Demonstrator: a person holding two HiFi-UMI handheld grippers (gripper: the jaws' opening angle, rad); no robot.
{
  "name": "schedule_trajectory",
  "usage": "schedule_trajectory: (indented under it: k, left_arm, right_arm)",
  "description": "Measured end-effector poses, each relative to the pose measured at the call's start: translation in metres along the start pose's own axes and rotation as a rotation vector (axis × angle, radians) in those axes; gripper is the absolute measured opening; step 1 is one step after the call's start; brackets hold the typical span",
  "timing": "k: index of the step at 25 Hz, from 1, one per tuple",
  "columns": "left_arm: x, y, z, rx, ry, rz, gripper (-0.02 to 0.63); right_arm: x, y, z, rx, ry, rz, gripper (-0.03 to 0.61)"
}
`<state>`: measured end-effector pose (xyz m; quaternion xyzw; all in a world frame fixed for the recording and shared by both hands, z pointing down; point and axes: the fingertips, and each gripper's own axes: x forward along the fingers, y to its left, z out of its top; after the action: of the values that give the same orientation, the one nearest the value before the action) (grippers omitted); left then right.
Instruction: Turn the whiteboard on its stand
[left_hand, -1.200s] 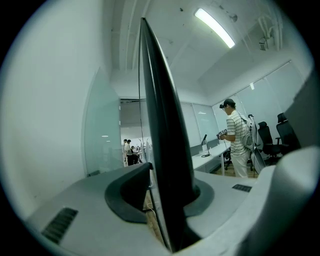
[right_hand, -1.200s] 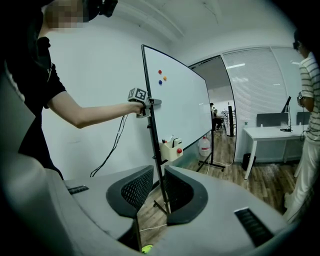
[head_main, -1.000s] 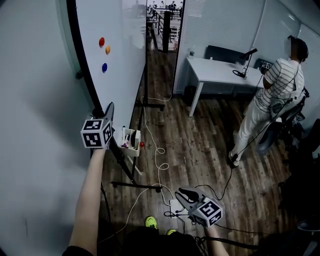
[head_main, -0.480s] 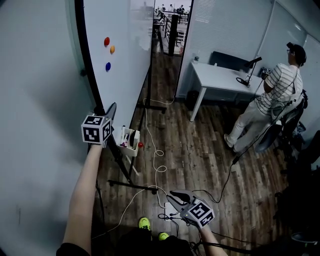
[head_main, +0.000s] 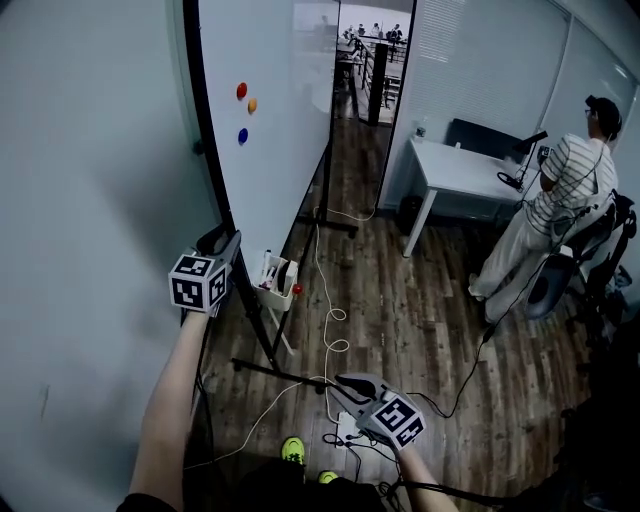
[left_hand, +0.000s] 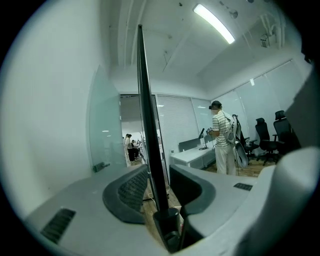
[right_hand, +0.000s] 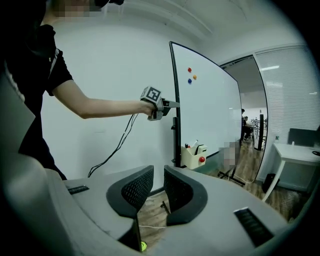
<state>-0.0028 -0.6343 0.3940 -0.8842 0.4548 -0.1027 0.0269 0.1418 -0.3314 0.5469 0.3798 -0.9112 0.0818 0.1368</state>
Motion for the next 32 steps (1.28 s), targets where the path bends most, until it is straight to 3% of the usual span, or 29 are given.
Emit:
schedule_trajectory:
  k: [6, 9, 12, 21, 32]
  left_arm:
    - [-0.036, -0.009, -0.003, -0.001, -0.007, 0.023, 0.130]
    - [-0.056, -0.025, -0.002, 0.019, -0.023, 0.005, 0.035]
    - [-0.081, -0.053, -0.001, 0.012, -0.044, -0.041, 0.015]
    - [-0.149, -0.122, 0.001, -0.017, -0.079, -0.123, 0.014]
    - [-0.207, -0.161, -0.026, -0.088, -0.041, -0.133, 0.014]
  right_arm:
    - [-0.004, 0.011, 0.003, -0.015, -0.019, 0.047, 0.060]
    - [-0.007, 0.017, 0.008, -0.019, -0.038, 0.075, 0.052]
    - [-0.013, 0.025, 0.016, -0.022, -0.070, 0.098, 0.004]
    - [-0.022, 0.053, 0.023, -0.046, -0.108, 0.166, -0.006]
    - [-0.028, 0.079, 0.017, -0.021, -0.108, 0.223, -0.006]
